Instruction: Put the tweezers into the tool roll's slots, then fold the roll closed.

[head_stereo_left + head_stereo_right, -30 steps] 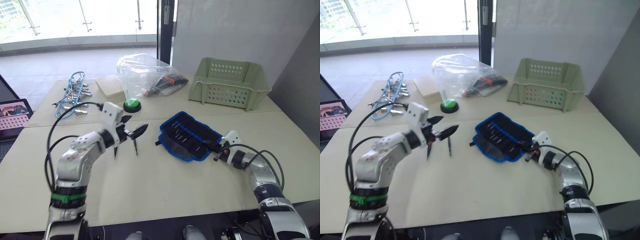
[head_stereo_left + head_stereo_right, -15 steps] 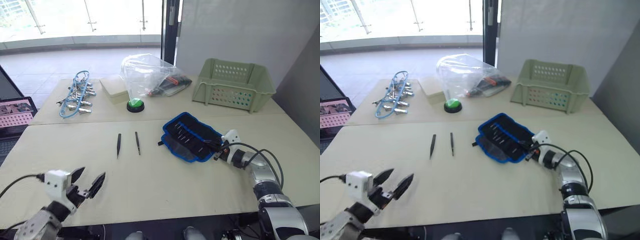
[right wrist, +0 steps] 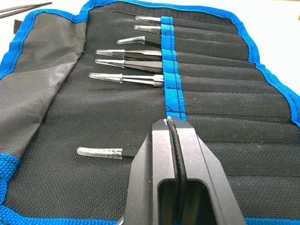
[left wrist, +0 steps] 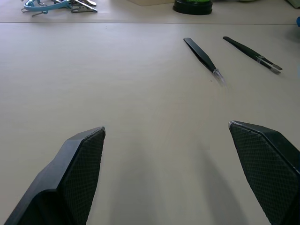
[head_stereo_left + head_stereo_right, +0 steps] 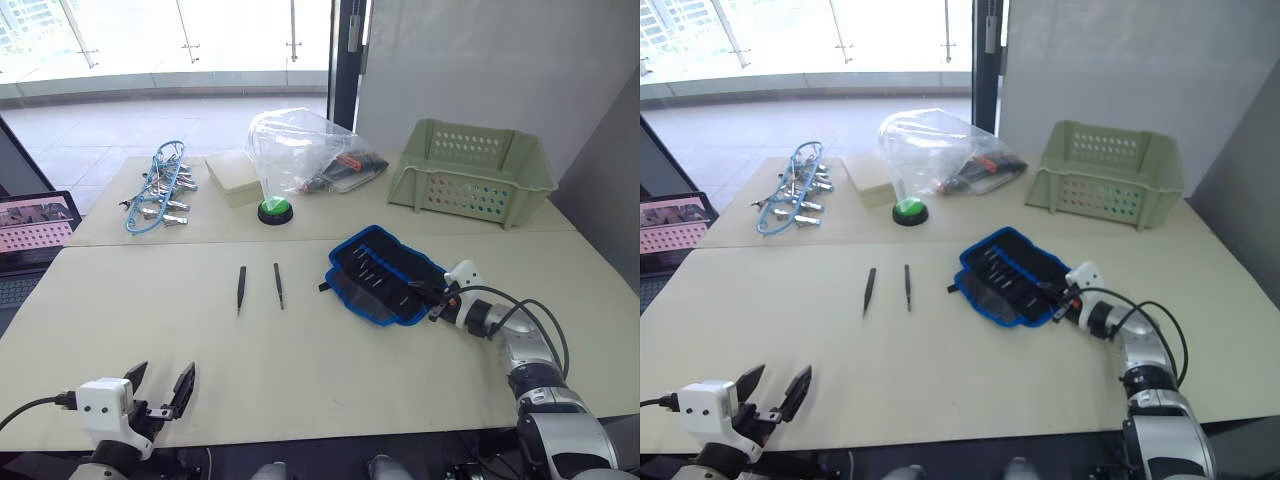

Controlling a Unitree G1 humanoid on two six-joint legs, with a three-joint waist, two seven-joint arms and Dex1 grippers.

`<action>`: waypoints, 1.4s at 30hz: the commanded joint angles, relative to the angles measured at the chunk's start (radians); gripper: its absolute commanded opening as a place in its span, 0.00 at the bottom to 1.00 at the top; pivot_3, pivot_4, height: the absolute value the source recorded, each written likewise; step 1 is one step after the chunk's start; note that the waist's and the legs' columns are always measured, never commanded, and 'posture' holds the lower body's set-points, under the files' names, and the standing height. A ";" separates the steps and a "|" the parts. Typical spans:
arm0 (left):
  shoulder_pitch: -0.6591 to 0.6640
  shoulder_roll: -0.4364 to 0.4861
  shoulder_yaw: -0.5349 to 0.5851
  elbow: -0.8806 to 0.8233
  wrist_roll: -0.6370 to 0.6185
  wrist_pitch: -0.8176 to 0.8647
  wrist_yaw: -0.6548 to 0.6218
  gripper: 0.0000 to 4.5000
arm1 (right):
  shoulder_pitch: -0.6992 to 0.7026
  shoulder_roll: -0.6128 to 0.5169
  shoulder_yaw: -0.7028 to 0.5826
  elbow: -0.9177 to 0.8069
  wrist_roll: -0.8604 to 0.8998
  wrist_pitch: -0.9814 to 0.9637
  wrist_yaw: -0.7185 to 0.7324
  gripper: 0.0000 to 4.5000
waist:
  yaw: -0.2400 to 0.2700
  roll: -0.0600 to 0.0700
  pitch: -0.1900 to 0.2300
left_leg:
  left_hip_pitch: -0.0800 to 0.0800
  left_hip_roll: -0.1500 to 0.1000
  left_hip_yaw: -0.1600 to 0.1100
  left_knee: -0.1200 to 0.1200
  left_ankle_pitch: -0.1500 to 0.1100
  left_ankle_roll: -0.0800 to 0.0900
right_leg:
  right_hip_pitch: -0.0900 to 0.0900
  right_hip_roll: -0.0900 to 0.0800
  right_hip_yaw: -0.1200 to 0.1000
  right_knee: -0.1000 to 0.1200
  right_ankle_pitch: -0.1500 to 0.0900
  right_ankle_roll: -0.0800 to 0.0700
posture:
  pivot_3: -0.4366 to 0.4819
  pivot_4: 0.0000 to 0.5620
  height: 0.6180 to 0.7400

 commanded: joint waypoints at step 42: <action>-0.708 -0.029 -0.378 0.216 0.210 0.600 0.516 0.28 | 0.060 -0.003 -0.020 -0.061 -0.011 0.042 -0.005 0.00 | 0.007 0.001 0.000 | -0.001 -0.003 -0.003 -0.001 0.003 -0.006 | -0.002 0.001 -0.001 0.000 0.000 -0.001 | 0.48 0.27 1.00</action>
